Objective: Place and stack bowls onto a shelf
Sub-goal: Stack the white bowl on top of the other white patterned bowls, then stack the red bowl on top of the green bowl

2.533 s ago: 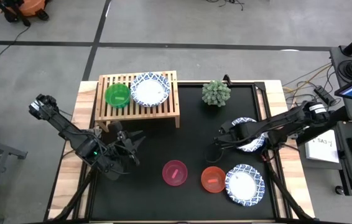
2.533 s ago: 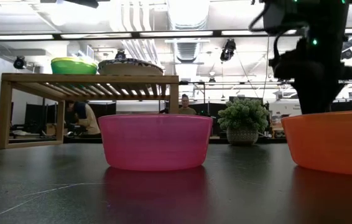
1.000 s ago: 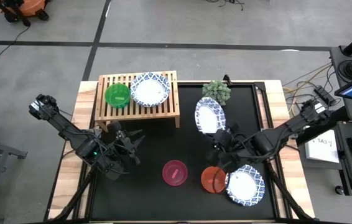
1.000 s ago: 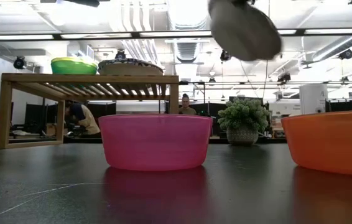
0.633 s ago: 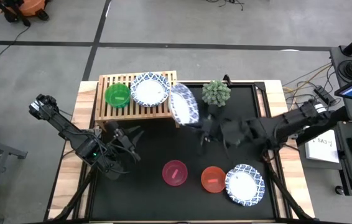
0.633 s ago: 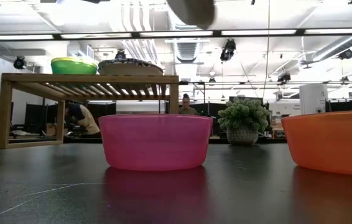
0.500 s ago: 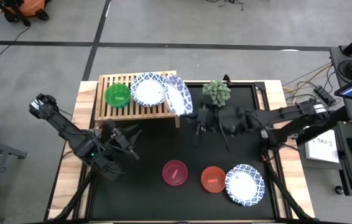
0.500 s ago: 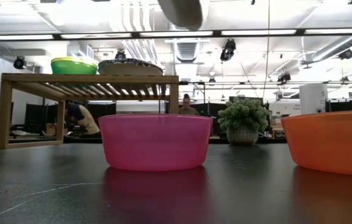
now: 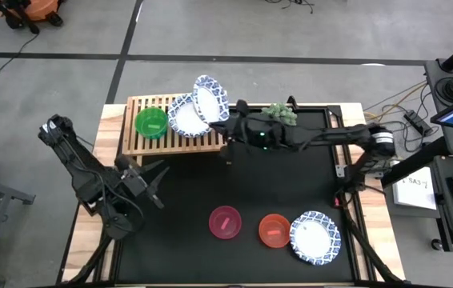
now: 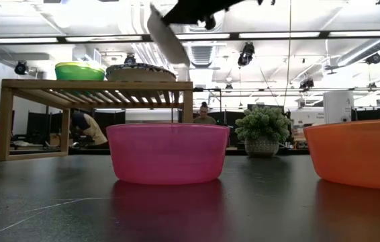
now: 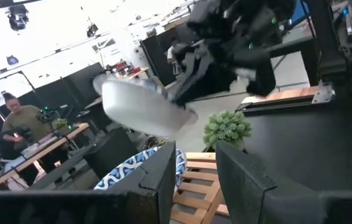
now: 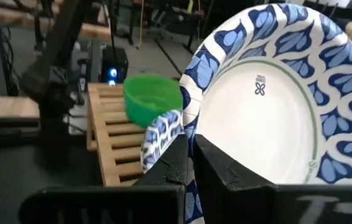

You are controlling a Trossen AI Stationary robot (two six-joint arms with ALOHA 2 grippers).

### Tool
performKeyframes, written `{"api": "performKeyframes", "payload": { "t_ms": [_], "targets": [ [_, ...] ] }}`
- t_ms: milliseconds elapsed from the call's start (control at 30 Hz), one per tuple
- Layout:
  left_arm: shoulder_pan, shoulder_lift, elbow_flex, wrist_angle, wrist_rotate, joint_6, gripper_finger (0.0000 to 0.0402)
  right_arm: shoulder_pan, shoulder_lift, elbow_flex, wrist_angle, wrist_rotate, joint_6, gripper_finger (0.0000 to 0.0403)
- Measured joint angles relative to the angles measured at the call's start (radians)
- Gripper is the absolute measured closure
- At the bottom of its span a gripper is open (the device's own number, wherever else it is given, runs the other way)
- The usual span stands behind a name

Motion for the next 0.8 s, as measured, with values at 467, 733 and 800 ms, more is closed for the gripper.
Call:
{"api": "performKeyframes", "payload": {
  "t_ms": [467,733,800],
  "targets": [
    [0.0,0.011,-0.001,-0.013,0.001,0.0,0.0304,-0.023,0.202,0.186,-0.036,0.007,0.005,0.0347],
    [0.0,0.011,-0.001,-0.013,0.002,-0.003,0.0304,-0.024,0.214,0.209,-0.047,0.008,0.018,0.0268],
    [0.0,0.011,-0.001,-0.013,0.002,-0.004,0.0304,-0.018,0.203,0.209,-0.061,0.008,0.023,0.0256]
  ]
}}
